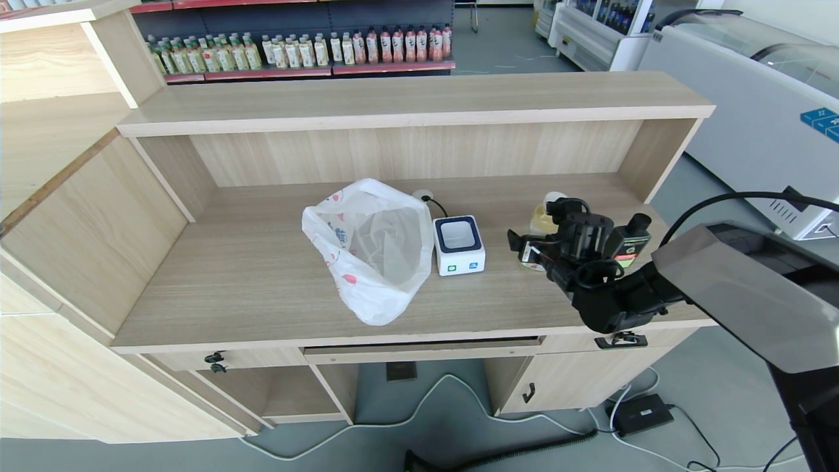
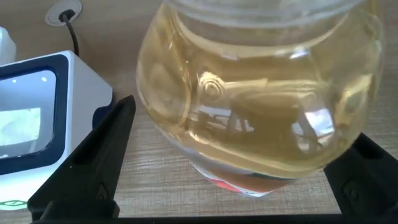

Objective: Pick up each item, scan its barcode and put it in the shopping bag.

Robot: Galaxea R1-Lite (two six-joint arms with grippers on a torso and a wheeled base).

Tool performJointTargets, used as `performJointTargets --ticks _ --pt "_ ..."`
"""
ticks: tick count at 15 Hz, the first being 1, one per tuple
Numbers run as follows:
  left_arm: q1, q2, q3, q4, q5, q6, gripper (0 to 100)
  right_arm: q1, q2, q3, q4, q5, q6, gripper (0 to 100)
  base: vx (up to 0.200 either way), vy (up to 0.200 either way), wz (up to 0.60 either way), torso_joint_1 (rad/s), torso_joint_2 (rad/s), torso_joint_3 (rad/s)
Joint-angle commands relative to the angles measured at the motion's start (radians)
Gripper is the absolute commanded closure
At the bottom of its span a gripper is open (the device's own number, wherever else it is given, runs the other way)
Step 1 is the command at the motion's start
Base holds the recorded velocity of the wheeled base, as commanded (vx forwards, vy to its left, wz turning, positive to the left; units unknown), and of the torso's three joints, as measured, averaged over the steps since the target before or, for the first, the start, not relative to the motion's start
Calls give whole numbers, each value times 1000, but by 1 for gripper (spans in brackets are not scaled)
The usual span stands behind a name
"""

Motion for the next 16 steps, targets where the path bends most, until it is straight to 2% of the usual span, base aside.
performJointTargets --ticks 1,2,3,7,12,14,16 --pt "0 0 0 -1 1 -1 0 -16 7 -13 -1 16 -2 0 0 0 0 0 0 0" --pt "0 0 0 -1 1 -1 0 -25 7 -24 1 25 -4 0 0 0 0 0 0 0" --pt "0 0 0 1 1 -1 0 -28 7 -25 -1 34 -4 100 0 0 0 0 0 0" --pt "0 0 0 -1 1 -1 0 -53 7 -73 30 77 -48 100 0 0 0 0 0 0" --pt "0 0 0 1 1 -1 0 -68 -23 -67 31 137 -99 100 0 0 0 0 0 0" --pt "0 0 0 1 1 -1 0 -71 -66 -41 47 149 -100 100 0 0 0 0 0 0" --pt "0 0 0 1 1 -1 0 -99 -233 56 119 235 -96 100 0 0 0 0 0 0"
